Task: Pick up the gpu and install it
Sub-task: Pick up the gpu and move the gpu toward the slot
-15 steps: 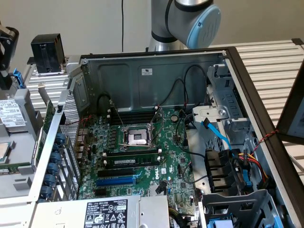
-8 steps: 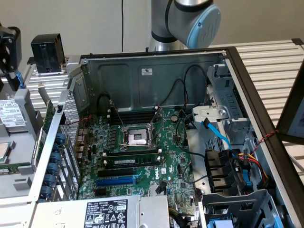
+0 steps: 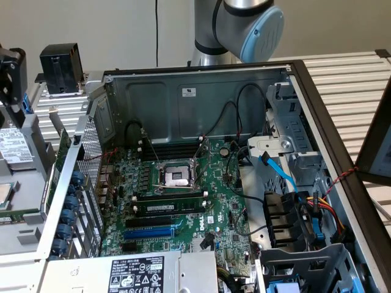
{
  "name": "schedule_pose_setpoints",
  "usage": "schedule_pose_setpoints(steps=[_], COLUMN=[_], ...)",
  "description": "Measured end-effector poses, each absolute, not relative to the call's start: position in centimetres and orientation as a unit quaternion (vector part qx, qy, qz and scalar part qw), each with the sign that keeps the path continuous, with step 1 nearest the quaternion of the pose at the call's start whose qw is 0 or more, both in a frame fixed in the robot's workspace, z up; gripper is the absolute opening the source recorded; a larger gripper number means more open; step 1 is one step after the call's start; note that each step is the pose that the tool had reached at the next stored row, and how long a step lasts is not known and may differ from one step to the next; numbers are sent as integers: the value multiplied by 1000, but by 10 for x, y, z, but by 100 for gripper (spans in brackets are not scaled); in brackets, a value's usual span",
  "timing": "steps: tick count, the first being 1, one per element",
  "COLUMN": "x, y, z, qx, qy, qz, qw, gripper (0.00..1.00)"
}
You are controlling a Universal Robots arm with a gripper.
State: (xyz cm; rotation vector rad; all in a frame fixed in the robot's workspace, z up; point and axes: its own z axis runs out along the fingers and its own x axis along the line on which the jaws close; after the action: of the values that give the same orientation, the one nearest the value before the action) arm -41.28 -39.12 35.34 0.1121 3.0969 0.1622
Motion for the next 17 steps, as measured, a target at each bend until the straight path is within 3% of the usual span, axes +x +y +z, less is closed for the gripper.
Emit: schedule_pose_setpoints(steps=[10, 13, 14, 17], x=[-414, -415, -415, -415], y=[-405, -408, -409, -409], z=[340, 335, 333, 328], qx=[35, 35, 35, 35], qy=[997, 997, 997, 997], qz=[53, 54, 54, 54], qw=[35, 39, 39, 40], gripper=[42, 44, 51, 51])
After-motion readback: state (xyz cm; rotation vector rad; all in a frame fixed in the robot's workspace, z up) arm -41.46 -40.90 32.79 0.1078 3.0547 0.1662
